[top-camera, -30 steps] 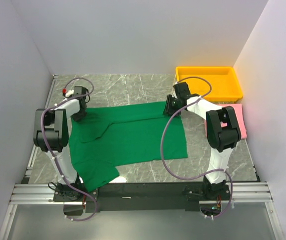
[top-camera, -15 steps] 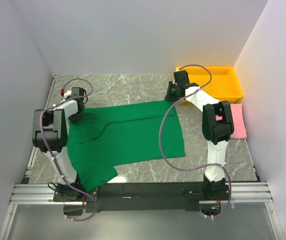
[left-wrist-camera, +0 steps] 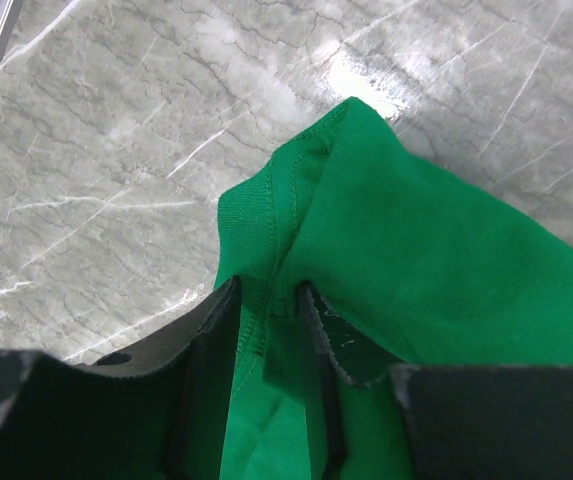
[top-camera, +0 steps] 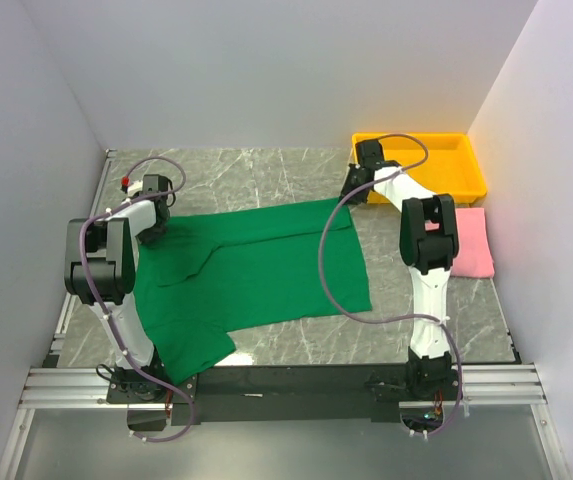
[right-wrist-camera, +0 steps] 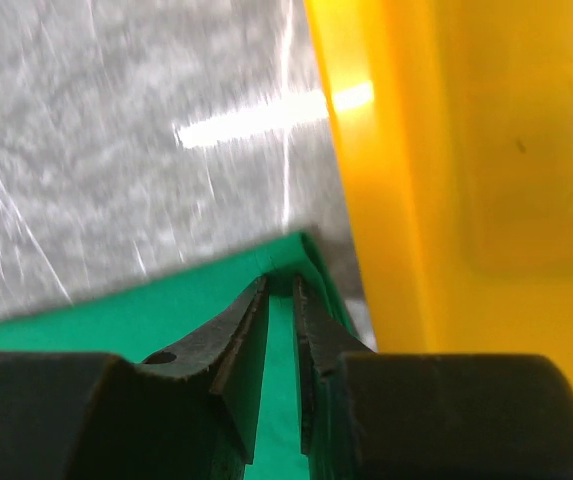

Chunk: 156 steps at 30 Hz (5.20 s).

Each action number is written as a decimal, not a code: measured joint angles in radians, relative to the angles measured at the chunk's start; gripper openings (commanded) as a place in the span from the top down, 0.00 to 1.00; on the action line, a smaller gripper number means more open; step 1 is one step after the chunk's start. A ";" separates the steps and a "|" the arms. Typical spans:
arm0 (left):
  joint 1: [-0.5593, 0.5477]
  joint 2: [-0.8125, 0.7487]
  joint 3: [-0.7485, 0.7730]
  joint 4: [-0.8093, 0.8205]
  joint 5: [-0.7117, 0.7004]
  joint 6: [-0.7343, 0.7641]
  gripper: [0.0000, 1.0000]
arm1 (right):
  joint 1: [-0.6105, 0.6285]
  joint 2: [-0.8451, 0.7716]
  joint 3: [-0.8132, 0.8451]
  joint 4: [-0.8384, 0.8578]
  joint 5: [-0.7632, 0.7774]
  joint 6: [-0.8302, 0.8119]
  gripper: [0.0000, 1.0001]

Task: Fold and stack the t-shirts
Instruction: Fold the tshirt

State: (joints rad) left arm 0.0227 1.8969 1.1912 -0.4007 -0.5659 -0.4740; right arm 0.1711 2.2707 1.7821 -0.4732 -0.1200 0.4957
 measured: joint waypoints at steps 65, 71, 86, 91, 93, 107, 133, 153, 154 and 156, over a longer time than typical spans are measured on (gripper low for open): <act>-0.540 -0.107 -0.140 -0.158 -0.146 0.017 0.44 | 0.248 -1.151 -1.233 0.391 -0.158 -0.062 0.41; -0.543 -0.063 -0.103 -0.164 -0.217 0.038 0.45 | 0.248 -1.151 -1.234 0.412 -0.162 -0.063 0.41; -0.405 -0.049 0.029 -0.156 -0.255 0.207 0.39 | 0.248 -1.151 -1.234 0.414 -0.161 -0.063 0.42; -0.319 -0.023 0.131 -0.138 -0.194 0.221 0.37 | 0.248 -1.149 -1.234 0.414 -0.162 -0.063 0.42; -0.302 0.004 0.170 -0.134 -0.176 0.215 0.36 | 0.248 -1.149 -1.235 0.414 -0.162 -0.063 0.42; -0.290 -0.253 -0.085 -0.142 0.063 -0.185 0.52 | 0.248 -1.152 -1.260 0.423 -0.163 -0.063 0.43; -0.219 -0.209 -0.196 0.029 0.203 -0.311 0.74 | 0.248 -1.144 -1.265 0.429 -0.181 -0.063 0.43; -0.234 -0.352 -0.260 -0.009 0.328 -0.422 0.95 | 0.248 -1.120 -1.265 0.429 -0.188 -0.063 0.43; -0.239 -0.362 -0.262 -0.012 0.337 -0.431 0.94 | 0.248 -1.120 -1.265 0.429 -0.188 -0.063 0.43; -0.254 -0.378 -0.264 -0.021 0.355 -0.449 0.92 | 0.248 -1.120 -1.265 0.429 -0.188 -0.063 0.43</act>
State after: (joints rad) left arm -0.2317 1.5185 0.9268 -0.4221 -0.2111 -0.9226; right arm 0.4194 1.1507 0.5175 -0.0441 -0.3077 0.4328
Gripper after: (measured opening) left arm 0.057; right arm 0.570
